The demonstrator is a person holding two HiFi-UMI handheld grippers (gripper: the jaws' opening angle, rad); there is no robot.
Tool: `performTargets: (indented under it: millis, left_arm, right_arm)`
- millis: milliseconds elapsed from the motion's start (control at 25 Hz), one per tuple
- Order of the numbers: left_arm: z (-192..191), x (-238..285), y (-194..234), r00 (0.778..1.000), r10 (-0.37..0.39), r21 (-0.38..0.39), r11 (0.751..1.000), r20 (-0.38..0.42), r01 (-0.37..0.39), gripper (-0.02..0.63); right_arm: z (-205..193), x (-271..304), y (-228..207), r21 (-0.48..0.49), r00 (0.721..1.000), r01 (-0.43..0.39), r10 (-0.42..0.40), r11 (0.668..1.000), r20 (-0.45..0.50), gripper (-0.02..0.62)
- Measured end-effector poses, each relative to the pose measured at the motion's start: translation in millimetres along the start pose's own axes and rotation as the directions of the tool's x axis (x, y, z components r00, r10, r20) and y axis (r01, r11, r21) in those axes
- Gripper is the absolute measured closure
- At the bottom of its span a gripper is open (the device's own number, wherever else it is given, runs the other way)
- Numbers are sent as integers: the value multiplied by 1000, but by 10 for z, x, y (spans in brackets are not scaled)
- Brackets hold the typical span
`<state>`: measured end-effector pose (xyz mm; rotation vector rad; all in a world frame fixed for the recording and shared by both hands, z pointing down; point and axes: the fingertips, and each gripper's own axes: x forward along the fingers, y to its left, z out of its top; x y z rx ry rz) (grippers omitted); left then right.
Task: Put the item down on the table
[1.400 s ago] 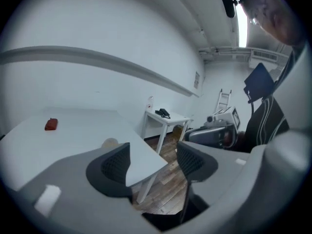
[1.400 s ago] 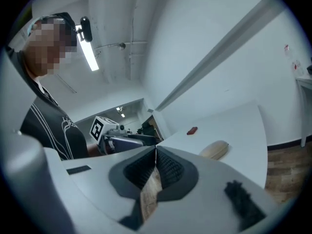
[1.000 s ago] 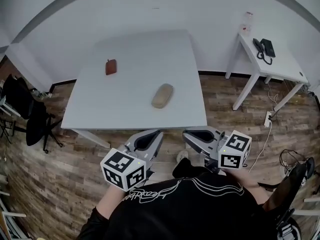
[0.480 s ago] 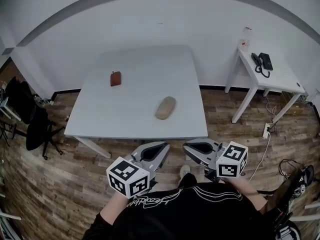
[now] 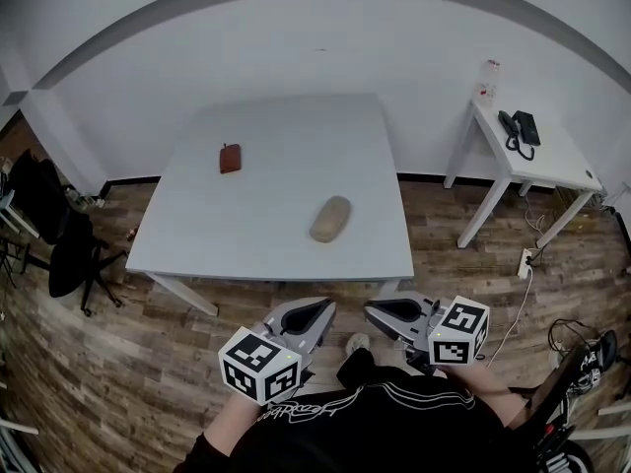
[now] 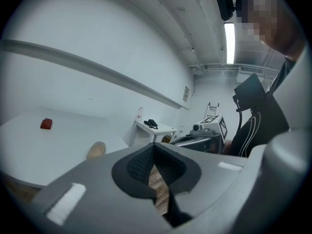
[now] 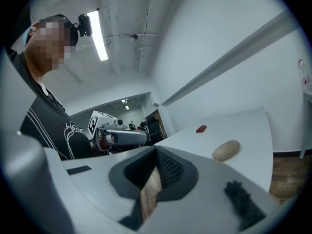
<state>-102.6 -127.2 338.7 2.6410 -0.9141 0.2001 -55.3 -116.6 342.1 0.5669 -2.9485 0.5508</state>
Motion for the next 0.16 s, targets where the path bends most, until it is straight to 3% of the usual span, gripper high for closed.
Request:
performTargets:
  millis: [160]
  left_arm:
    - [-45, -19, 61, 1000, 3, -1, 1000, -6, -3, 601]
  right_arm:
    - [-104, 60, -2, 9, 1000, 6, -6, 1000, -6, 586]
